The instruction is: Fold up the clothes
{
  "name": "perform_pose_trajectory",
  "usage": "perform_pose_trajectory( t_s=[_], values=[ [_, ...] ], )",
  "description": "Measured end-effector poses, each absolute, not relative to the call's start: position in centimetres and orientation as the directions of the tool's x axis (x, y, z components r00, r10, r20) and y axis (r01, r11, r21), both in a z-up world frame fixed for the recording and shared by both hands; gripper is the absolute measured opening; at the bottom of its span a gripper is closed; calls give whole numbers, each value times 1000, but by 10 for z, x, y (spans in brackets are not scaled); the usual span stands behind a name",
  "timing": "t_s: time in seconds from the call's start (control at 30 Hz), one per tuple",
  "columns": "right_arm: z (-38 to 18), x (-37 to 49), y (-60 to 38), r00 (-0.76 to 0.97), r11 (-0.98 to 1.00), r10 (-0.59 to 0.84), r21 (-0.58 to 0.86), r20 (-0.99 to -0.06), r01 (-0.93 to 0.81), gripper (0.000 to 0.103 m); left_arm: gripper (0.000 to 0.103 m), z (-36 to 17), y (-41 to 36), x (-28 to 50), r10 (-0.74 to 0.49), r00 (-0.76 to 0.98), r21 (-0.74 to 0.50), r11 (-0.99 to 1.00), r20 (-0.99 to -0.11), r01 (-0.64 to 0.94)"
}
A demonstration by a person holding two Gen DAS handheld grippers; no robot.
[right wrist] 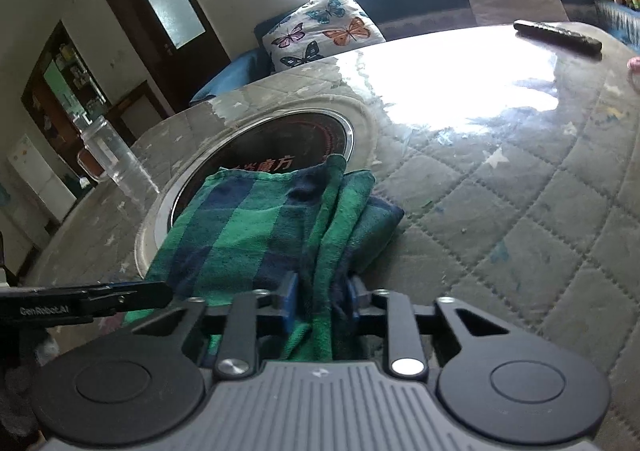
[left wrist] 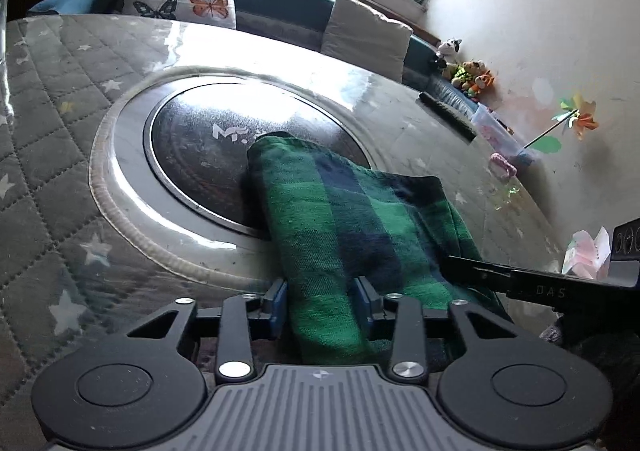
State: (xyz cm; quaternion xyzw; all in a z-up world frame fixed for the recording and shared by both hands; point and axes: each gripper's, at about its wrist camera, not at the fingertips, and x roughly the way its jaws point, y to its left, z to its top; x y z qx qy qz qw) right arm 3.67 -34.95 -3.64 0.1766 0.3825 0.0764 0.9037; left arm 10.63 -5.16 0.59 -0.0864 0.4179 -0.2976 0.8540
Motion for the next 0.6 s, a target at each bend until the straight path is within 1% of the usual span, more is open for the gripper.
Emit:
perform_pose_trajectory(
  t_s=[0.07, 0.17, 0.37, 0.6],
  values=[
    [-34, 35, -346, 699, 926, 272, 378, -661, -3, 16, 27, 8, -46, 103, -583, 485, -404, 809, -652, 428],
    [-28, 35, -336, 697, 926, 286, 377, -658, -25, 13, 23, 13, -34, 98, -580, 507, -409, 813, -638, 414],
    [-14, 51, -296, 681, 922, 346, 368, -646, -119, 13, 22, 28, 11, 85, -546, 578, -417, 837, -606, 353],
    [1, 96, -222, 632, 890, 453, 363, -629, -277, 12, 21, 48, 83, 82, -434, 690, -391, 891, -579, 232]
  ],
)
